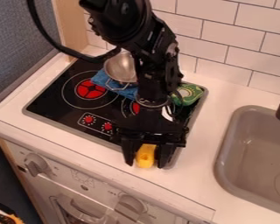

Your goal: Moved the knife to the lower left corner of the stove

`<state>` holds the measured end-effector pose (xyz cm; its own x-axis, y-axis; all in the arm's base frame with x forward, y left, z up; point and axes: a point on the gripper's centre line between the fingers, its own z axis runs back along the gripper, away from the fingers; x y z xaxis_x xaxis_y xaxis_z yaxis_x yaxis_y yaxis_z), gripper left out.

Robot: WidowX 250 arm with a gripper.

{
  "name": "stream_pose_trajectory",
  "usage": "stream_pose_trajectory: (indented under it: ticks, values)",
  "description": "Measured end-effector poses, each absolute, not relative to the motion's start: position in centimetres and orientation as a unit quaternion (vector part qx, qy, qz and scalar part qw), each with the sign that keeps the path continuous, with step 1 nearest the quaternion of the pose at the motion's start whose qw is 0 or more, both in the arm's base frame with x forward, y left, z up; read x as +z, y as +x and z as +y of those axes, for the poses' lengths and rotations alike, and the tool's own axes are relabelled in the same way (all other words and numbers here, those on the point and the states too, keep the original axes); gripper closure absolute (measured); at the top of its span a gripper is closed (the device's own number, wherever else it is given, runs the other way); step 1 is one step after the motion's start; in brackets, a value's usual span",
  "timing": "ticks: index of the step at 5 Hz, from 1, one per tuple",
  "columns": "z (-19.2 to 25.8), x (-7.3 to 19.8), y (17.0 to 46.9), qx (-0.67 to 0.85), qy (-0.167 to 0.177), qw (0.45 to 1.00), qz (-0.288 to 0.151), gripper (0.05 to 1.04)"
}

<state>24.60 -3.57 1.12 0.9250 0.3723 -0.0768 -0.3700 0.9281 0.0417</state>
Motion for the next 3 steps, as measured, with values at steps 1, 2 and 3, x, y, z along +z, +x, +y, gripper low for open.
stream_pose_trajectory:
  ticks: [1,2,3]
  values:
    - [-3.4,3.0,25.3,0.145,0.009,0.989,0.001,0.072]
    - [-3.6,5.9,25.7,0.083,0.013,0.995,-0.062,0.076]
    - [-3.3,6.4,25.8,0.049,0.024,0.996,-0.074,0.082]
